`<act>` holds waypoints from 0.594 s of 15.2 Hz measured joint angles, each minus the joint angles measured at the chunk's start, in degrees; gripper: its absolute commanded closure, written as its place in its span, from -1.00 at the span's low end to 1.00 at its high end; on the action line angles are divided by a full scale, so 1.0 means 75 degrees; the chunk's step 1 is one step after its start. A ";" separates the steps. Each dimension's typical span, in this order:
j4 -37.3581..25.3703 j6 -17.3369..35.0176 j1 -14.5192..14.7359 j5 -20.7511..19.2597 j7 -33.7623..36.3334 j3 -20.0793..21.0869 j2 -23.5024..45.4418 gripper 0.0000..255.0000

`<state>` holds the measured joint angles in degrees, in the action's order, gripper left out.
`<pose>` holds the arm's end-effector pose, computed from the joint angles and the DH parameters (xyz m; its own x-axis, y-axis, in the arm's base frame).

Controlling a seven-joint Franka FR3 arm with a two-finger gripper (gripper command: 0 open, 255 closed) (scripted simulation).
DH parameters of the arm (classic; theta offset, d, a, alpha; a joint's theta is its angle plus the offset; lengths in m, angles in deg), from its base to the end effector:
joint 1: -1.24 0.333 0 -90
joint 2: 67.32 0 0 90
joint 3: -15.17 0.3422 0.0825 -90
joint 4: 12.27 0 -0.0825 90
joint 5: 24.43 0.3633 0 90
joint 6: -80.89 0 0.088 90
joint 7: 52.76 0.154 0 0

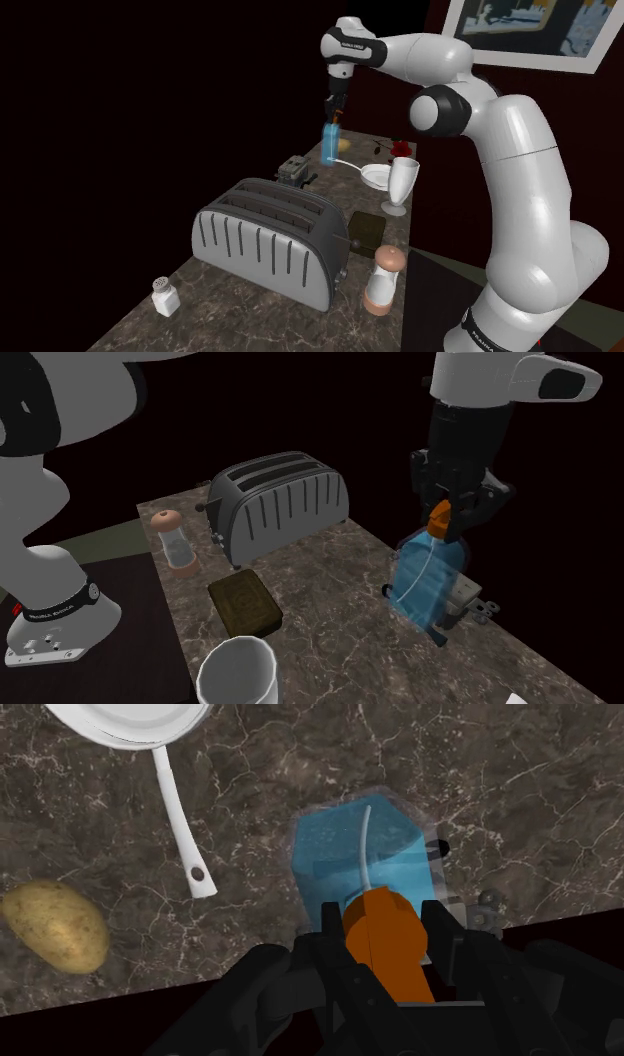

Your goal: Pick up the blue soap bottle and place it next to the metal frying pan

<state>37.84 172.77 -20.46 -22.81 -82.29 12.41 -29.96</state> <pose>0.6731 -0.2880 0.5069 0.9927 0.1006 0.0669 0.0981 -0.9944 0.0390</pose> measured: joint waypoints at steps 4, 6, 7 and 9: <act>0.0616 0.0487 -0.0013 0.0003 -0.0044 -0.0003 -0.0129 1.00; 0.0915 0.0719 -0.0007 0.0001 -0.0048 -0.0004 -0.0198 1.00; 0.1055 0.0831 -0.0009 0.0002 -0.0056 -0.0005 -0.0226 1.00; 0.1450 0.1115 -0.0006 0.0000 -0.0067 -0.0008 -0.0337 1.00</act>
<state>48.72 181.13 -20.50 -22.81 -82.79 12.36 -32.49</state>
